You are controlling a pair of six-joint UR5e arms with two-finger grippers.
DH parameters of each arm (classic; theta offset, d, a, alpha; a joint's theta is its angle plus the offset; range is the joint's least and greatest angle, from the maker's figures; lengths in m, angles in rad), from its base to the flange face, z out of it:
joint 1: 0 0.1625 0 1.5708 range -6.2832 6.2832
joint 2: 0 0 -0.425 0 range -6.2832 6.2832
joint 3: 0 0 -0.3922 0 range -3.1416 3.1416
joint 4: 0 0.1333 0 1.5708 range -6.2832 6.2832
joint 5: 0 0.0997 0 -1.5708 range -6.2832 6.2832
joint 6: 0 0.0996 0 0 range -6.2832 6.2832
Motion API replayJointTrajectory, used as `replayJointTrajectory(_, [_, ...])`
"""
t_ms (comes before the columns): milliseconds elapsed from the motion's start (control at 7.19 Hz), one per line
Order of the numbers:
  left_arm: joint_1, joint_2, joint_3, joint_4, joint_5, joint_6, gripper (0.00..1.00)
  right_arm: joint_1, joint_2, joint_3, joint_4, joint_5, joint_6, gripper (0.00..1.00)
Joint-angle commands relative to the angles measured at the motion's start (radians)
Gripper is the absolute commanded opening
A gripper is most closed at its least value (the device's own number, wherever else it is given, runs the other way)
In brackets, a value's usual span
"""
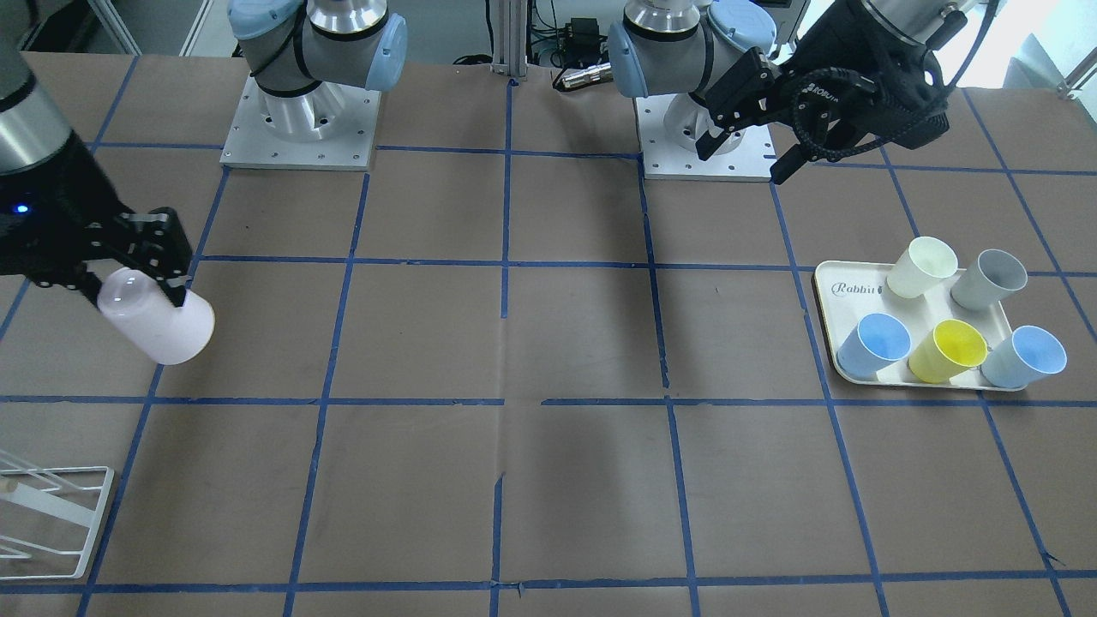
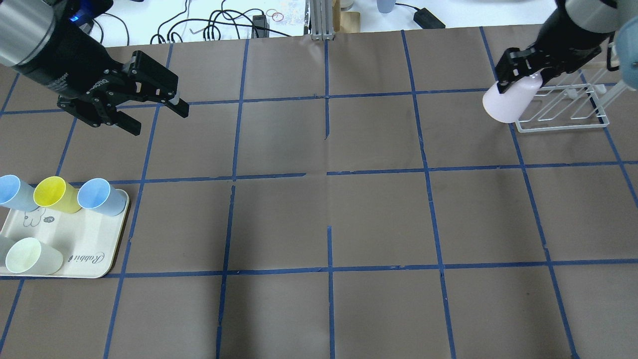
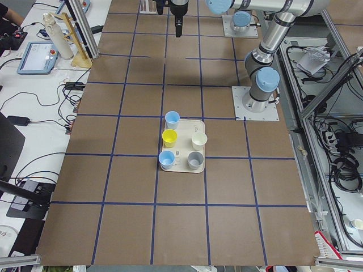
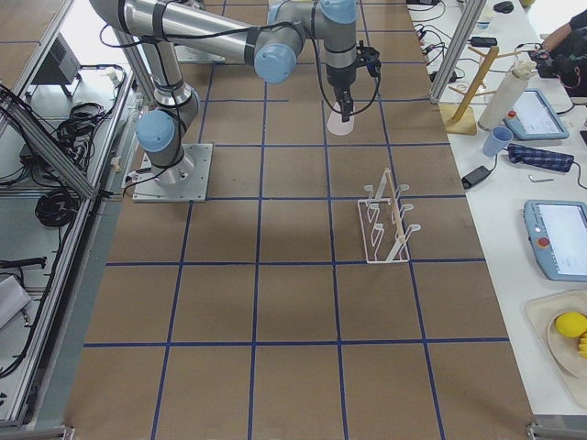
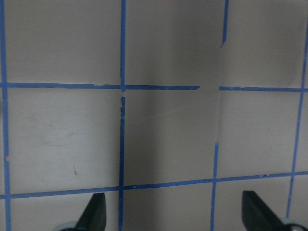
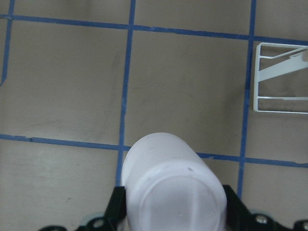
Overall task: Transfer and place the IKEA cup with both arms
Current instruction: 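Carry the pink cup toward the left gripper while the left arm reaches toward it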
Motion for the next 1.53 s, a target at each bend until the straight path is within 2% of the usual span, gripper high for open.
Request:
replayJointTrajectory(0, [0.069,0.004,-0.075,-0.064,-0.271,0.051,1.00,0.156,0.004,-0.001,0.002,0.011,0.252,0.00])
replayJointTrajectory(139, [0.069,0.004,-0.119,-0.066,-0.378,0.051,1.00,0.219,-0.001,-0.001,0.002,0.019,0.348,0.00])
replayJointTrajectory(278, [0.069,0.004,-0.167,-0.067,-0.457,0.053,1.00,0.258,-0.005,-0.004,0.006,0.113,0.402,0.00])
replayJointTrajectory(417, [0.068,0.006,-0.216,-0.067,-0.494,0.071,1.00,0.258,-0.030,-0.002,0.046,0.273,0.454,0.00])
replayJointTrajectory(556, [0.066,0.002,-0.275,-0.064,-0.558,0.136,1.00,0.249,-0.034,-0.002,0.054,0.398,0.491,0.00])
replayJointTrajectory(695, [0.069,0.002,-0.326,-0.057,-0.627,0.201,1.00,0.246,-0.034,-0.001,0.051,0.562,0.534,0.00])
replayJointTrajectory(834, [0.068,0.005,-0.336,-0.056,-0.657,0.208,1.00,0.231,-0.034,0.004,0.051,0.682,0.562,0.00])
replayJointTrajectory(974, [0.063,0.001,-0.348,-0.066,-0.753,0.214,1.00,0.196,-0.033,0.015,0.060,0.800,0.562,0.00])
replayJointTrajectory(1113, [0.063,0.009,-0.401,-0.070,-0.912,0.209,1.00,0.145,-0.028,0.022,0.092,0.944,0.560,0.00])
replayJointTrajectory(1252, [0.068,0.010,-0.415,-0.066,-0.916,0.212,1.00,0.113,-0.028,0.060,0.114,1.073,0.554,0.00])
replayJointTrajectory(1391, [0.068,0.009,-0.419,-0.060,-0.924,0.212,1.00,0.103,-0.025,0.131,0.112,1.159,0.548,0.00])
